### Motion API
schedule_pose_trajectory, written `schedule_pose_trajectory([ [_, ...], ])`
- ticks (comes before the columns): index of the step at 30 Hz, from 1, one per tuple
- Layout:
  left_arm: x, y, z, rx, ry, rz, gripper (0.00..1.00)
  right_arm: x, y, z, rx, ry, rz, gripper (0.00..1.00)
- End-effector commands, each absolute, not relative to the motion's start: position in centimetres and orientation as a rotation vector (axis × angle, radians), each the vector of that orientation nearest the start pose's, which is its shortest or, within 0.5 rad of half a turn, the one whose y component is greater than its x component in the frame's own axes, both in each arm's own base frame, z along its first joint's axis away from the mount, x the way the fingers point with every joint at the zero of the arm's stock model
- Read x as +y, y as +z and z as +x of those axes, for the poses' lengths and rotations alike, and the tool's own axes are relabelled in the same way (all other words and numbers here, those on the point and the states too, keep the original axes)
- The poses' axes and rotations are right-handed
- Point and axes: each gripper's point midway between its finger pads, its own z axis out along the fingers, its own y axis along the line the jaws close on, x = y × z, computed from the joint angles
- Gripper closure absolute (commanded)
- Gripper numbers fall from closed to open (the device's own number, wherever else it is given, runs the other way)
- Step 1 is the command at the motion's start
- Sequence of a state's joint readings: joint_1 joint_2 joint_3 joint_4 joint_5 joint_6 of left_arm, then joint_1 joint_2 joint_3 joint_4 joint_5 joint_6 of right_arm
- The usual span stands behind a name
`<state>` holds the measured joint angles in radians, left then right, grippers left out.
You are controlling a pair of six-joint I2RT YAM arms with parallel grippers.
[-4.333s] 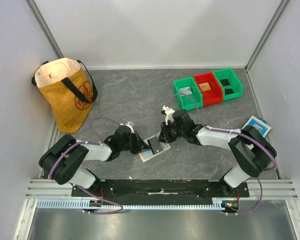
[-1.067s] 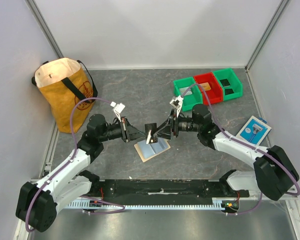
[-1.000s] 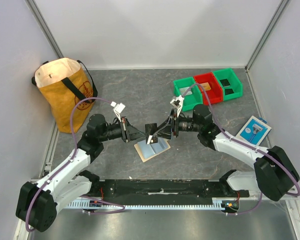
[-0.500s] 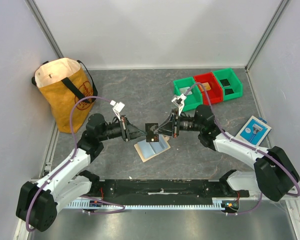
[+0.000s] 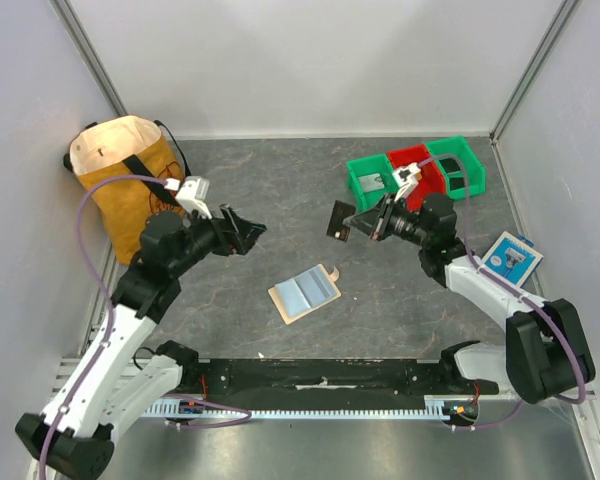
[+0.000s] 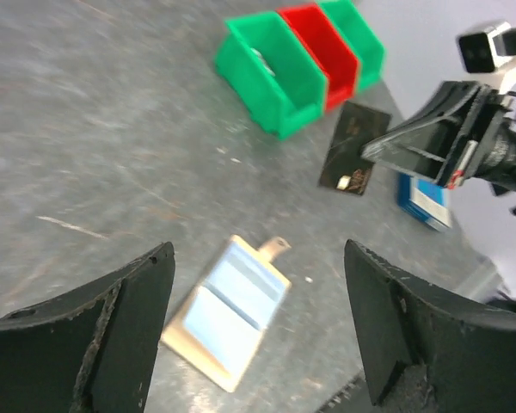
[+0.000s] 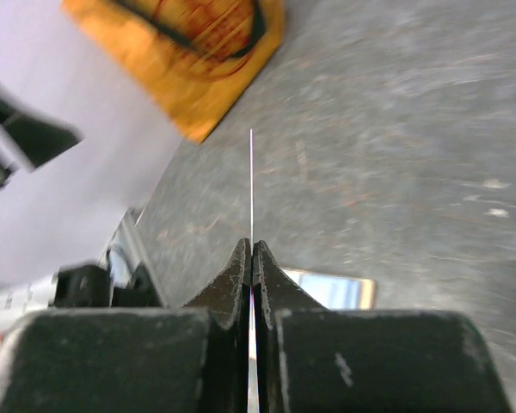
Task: Take the credit cards out of the card holder
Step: Place the credit card in the storage box.
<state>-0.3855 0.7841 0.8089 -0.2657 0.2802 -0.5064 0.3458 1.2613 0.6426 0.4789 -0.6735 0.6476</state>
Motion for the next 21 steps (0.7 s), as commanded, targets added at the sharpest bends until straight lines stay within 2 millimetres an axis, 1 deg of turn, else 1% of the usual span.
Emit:
schedule_pose_trajectory([
  [1,-10.6,29.0,25.5,1.823,-0.445,0.029,0.12,19.1,22.0,36.1,1.845,1.122,0.074,1.0],
  [3,-8.5,29.9,24.9,1.767,-0.355,-0.011,0.1,16.0,22.0,38.5,1.815,1.056,0.19,1.0],
  [4,-7.7,29.7,24.7,1.753,-0.319,-0.036,0.07,14.0,22.1,39.8,1.799,1.005,0.246,1.0],
  [6,-6.2,29.5,24.4,1.72,-0.263,-0.085,0.03,10.8,22.0,41.9,1.781,0.919,0.335,1.0],
  [7,-5.7,29.4,24.2,1.706,-0.245,-0.099,0.02,9.6,22.1,42.8,1.772,0.884,0.367,1.0],
  [8,-5.5,29.1,24.1,1.701,-0.236,-0.106,0.02,7.0,22.2,44.0,1.752,0.826,0.428,1.0],
  [9,-5.4,28.9,24.1,1.694,-0.234,-0.107,0.02,5.2,22.1,44.9,1.735,0.781,0.475,1.0],
  [12,-5.4,27.8,24.2,1.711,-0.226,-0.105,0.02,0.3,22.3,47.2,1.662,0.669,0.589,1.0],
  [14,-5.5,27.6,24.3,1.725,-0.222,-0.098,0.02,-2.7,22.5,48.7,1.626,0.59,0.654,1.0],
  [16,-5.7,27.4,24.4,1.732,-0.227,-0.087,0.02,-5.0,22.3,49.9,1.607,0.514,0.702,1.0],
  [17,-5.8,27.4,24.4,1.734,-0.229,-0.082,0.02,-5.9,21.7,50.6,1.609,0.483,0.72,1.0],
  [18,-6.0,27.3,24.5,1.737,-0.238,-0.077,0.02,-7.0,21.5,51.2,1.607,0.451,0.737,1.0],
  [20,-6.0,27.1,24.5,1.74,-0.239,-0.07,0.03,-8.2,20.2,52.8,1.614,0.429,0.757,1.0],
  [21,-6.1,27.1,24.5,1.742,-0.241,-0.068,0.03,-8.6,20.0,53.5,1.614,0.427,0.757,1.0],
])
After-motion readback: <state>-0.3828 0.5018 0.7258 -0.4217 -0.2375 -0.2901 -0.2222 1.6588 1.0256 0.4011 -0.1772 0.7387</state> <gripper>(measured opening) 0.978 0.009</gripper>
